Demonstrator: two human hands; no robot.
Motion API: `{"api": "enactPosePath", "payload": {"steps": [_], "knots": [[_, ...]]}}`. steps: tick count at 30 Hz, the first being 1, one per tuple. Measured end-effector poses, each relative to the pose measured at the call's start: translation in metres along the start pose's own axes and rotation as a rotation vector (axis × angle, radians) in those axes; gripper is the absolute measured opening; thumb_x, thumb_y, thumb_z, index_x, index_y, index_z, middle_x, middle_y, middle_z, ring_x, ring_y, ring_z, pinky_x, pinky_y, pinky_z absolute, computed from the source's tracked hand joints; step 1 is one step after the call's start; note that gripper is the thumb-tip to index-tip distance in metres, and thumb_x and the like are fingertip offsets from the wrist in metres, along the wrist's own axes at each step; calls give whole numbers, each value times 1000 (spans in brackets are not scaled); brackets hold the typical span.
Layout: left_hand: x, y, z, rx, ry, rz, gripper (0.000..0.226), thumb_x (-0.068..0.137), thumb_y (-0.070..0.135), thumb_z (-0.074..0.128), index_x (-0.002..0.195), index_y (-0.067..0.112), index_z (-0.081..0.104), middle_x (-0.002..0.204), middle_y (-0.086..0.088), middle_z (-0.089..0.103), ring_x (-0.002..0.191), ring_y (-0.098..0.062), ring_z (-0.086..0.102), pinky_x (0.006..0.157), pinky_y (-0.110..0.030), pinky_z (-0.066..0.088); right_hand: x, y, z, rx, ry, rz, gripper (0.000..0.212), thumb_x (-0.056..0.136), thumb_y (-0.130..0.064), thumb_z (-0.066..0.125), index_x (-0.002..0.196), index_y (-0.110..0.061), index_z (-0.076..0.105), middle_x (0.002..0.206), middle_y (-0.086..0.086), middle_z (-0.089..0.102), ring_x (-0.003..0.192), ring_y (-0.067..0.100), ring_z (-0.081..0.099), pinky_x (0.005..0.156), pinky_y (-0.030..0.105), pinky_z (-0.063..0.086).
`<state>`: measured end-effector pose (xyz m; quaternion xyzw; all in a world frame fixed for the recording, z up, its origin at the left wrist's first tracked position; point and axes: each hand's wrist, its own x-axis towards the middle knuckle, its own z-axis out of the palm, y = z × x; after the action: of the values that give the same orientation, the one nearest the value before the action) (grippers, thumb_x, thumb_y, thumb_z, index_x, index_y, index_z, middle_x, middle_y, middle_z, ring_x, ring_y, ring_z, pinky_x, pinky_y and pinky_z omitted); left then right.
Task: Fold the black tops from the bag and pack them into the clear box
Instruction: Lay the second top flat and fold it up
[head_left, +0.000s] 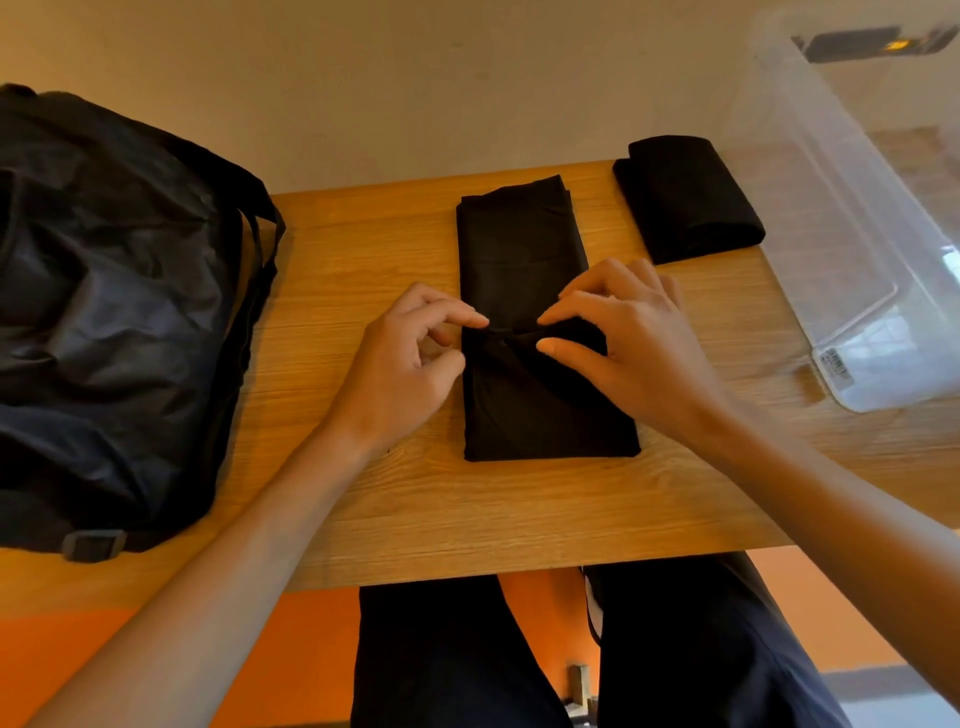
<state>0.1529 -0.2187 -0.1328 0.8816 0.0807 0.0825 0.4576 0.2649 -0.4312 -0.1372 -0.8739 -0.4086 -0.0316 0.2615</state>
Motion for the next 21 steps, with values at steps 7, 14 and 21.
{"api": "enactPosePath", "payload": {"steps": [7,14,21], "knots": [[15,4,2,158,1,17,5,93,23,73,97,20,73,96,10,57,80,-7,57,68,-12,43,13,3,12,113,-16,75,15,89,-44,65,94,-31,68,105,-8,58,105,12,49,98,34,33],[17,6,12,292,165,71,10,100,24,63,96,16,67,99,6,59,79,-7,59,71,-22,52,10,-1,9,15,94,88,23,98,-37,59,115,-24,67,108,-5,61,108,16,54,99,34,38],[-32,19,31,614,-91,205,61,107,45,25,159,13,31,166,-4,29,154,-18,23,124,-33,21,-40,-27,5,-261,-220,-24,67,108,-53,14,161,-12,23,168,7,17,158,17,4,129,41,6]]}}
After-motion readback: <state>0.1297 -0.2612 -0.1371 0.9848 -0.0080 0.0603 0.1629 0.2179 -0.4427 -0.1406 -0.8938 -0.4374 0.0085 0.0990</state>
